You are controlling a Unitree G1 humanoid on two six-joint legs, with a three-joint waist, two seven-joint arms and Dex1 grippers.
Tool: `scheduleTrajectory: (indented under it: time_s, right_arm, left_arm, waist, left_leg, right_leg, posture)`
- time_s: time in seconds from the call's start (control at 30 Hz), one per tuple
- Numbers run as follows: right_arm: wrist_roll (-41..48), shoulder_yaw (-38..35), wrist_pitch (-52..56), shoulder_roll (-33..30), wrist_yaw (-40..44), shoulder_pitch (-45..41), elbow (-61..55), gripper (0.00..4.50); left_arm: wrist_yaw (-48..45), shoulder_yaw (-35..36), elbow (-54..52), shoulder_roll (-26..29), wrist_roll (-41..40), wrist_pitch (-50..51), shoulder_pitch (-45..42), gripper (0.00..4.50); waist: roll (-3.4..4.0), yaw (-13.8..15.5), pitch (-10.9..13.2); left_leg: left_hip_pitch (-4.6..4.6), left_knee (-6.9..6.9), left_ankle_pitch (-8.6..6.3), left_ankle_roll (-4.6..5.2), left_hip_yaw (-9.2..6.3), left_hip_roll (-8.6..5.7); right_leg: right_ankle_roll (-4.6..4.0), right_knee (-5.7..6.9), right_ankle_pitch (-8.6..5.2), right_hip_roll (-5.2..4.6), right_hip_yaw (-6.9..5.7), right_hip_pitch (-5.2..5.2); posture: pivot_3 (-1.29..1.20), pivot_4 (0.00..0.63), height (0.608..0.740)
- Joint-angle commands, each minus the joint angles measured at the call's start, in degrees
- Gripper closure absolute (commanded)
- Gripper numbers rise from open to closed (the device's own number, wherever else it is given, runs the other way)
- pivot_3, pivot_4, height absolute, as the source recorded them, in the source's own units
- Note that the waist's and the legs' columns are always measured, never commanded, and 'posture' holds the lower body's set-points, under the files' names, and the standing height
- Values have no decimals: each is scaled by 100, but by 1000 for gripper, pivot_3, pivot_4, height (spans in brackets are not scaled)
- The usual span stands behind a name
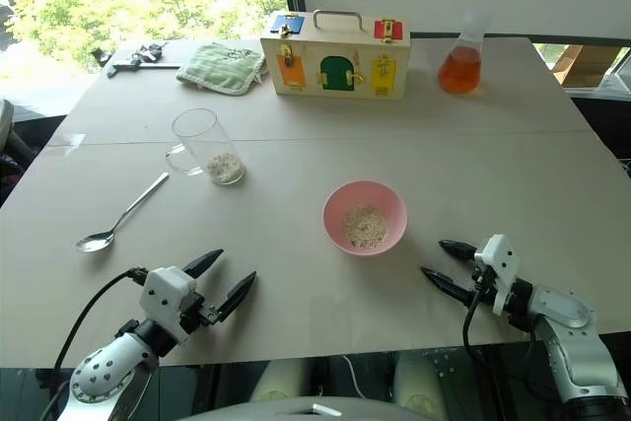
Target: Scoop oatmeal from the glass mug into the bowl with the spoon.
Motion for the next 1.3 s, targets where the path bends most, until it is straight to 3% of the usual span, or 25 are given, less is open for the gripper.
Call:
scheduleTrajectory:
  time_s: [0.03, 1.0, 1.1, 1.3]
  right_arm:
    - [-23, -81, -6, -43, 45, 101, 190, 1195]
    - [35, -145, -283, -64, 112, 7, 285, 1195]
    - [7, -240, -432, -488, 464, -139, 192, 1195]
    - [918, -587, 651, -1281, 783, -672, -760, 1195]
  left_arm:
    - [-132, -147, 71, 7, -28, 5, 66, 639]
    - [-181, -180, 279, -162, -204, -246, -95, 639]
    - [58, -70, 131, -154, -120, -16, -183, 639]
    - [461, 419, -303, -165, -593, 728, -446, 639]
  waist:
    - [0, 0, 0]
    - [4, 9, 0]
    - [17, 10, 7]
    - [34, -13, 43]
  left_leg:
    - [0, 0, 0, 0, 0, 0]
    - [10, 8, 0, 1, -6, -4]
    - [10, 9, 0, 1, -7, -5]
    - [9, 15, 1, 2, -8, -4]
  right_leg:
    - [0, 0, 0, 0, 0, 0]
    - [1, 4, 1, 1, -4, 18]
    - [1, 4, 1, 0, -5, 22]
    - [18, 13, 12, 16, -3, 15]
  posture:
    - [0, 150, 740]
    - [0, 150, 740]
    - [0, 150, 740]
    - [0, 150, 740]
